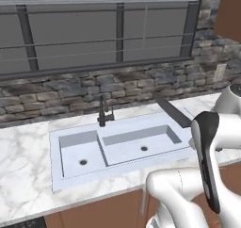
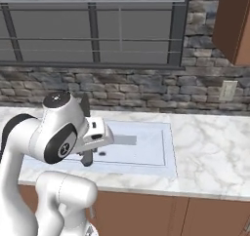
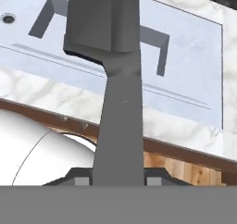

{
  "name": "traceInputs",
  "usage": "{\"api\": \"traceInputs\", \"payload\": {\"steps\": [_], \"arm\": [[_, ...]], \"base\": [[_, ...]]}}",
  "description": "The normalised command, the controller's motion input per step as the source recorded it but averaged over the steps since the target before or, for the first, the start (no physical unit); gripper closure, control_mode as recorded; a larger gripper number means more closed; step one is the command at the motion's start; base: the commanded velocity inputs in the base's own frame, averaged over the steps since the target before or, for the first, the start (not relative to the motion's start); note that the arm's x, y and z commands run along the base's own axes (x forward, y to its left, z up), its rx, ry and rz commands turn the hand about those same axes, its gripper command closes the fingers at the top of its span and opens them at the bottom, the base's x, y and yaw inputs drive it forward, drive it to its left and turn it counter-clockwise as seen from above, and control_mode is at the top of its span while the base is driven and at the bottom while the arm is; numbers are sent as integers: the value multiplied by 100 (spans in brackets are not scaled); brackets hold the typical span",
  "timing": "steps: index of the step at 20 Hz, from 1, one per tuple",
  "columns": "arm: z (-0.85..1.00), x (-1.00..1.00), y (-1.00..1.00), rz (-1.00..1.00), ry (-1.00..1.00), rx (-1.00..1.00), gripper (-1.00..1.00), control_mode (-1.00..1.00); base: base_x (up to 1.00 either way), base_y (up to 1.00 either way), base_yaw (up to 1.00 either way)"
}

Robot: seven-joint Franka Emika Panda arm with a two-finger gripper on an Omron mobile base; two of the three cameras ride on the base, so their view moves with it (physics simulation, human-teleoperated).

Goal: Move the cutting board and knife to the sink. Then move spray from the cabinet to the counter.

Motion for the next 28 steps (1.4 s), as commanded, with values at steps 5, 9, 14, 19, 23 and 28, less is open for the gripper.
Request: {"api": "traceInputs", "payload": {"steps": [5,9,14,19,23,28], "arm": [[0,0,0,0,0,0,100,100],[-1,25,0,3,2,0,100,-100],[-21,82,1,11,-1,0,100,-100],[-28,83,7,40,1,-4,100,-100],[-40,83,0,47,0,-9,100,-100],[-44,84,0,43,0,-20,100,-100]], "base": [[100,0,33],[72,7,15],[0,0,0],[0,0,0],[0,0,0],[0,0,0]]}}
